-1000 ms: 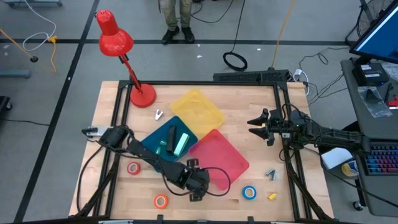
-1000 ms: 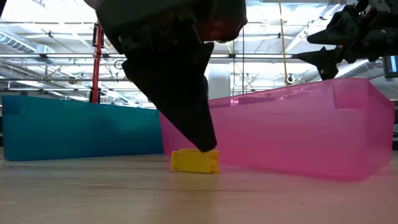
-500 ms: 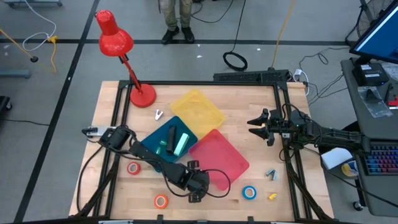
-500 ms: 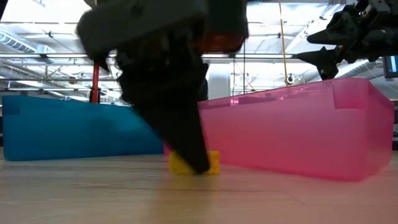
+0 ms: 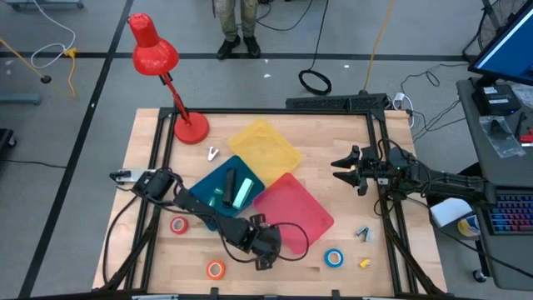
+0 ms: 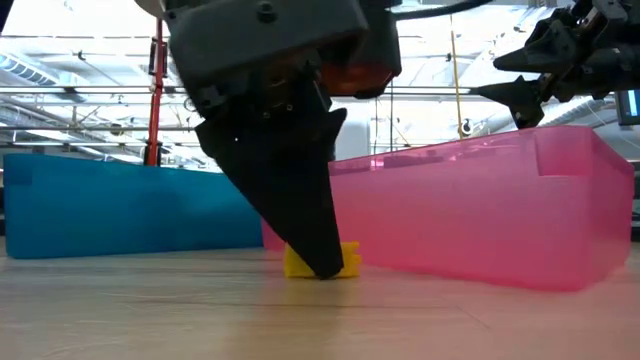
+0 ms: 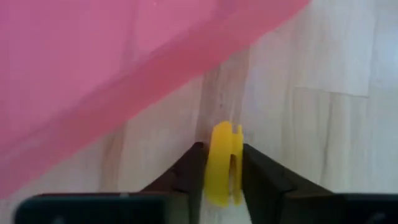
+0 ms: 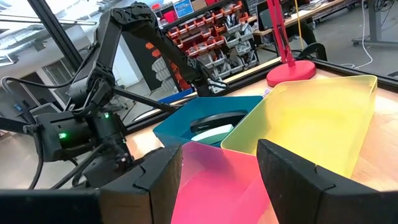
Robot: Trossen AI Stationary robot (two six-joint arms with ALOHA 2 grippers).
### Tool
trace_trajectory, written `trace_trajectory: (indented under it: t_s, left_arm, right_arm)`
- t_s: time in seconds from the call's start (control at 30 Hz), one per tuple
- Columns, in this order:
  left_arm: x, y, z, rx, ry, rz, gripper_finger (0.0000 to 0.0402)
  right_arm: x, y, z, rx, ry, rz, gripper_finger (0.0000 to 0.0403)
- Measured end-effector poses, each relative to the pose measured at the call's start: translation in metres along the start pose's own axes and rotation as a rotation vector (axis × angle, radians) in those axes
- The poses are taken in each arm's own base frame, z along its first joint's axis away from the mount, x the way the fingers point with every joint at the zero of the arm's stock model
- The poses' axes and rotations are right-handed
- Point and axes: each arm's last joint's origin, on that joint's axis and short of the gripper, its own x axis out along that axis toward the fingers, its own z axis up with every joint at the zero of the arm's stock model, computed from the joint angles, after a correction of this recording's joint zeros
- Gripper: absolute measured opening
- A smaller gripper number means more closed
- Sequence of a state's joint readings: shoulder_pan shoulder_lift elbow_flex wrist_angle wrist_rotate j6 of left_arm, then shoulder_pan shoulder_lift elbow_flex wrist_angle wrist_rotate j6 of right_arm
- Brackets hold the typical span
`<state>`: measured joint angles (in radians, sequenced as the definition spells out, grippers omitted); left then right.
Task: Pick and place Stapler, Stapler remover, tape
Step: Put the left yellow stapler into the blue bin
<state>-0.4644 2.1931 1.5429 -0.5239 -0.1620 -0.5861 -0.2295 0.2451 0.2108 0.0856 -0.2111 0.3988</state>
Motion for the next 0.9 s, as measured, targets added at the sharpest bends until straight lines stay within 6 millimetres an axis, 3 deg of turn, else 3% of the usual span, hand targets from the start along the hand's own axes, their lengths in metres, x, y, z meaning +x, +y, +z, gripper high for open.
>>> trace_trajectory:
  t_s: [0.1,0.23,0.5,0.6,0.73,0.9]
  left_arm:
    - [-0.005,-0.001,0.002,-0.056,0.011,-0.039,0.0051]
    - [-0.018,-0.004,0.004,-0.186,0.048,-0.125,0.0051]
    - [-0.088,-0.006,0.010,-0.420,-0.008,-0.175,0.0051]
    - [-0.123,0.000,0.005,-0.483,-0.067,-0.079,0.0051]
    - [-0.159,0.024,-0.015,-0.594,-0.074,0.195,0.0051]
    - [-0.184,0.054,-0.043,-0.720,0.068,0.551,0.0051]
  right_arm:
    - [0.000,0.000,0.000,0.000,0.000,0.000,0.0201]
    - [0.000,0.000,0.000,0.000,-0.001,0.000,0.0201]
    - [0.000,0.000,0.001,-0.002,-0.008,0.003,0.0201]
    - [0.000,0.000,0.001,-0.002,-0.008,0.003,0.0201]
    - [0.000,0.000,0.001,-0.002,-0.008,0.003,0.0201]
    - [0.000,0.000,0.001,-0.002,-0.008,0.003,0.0201]
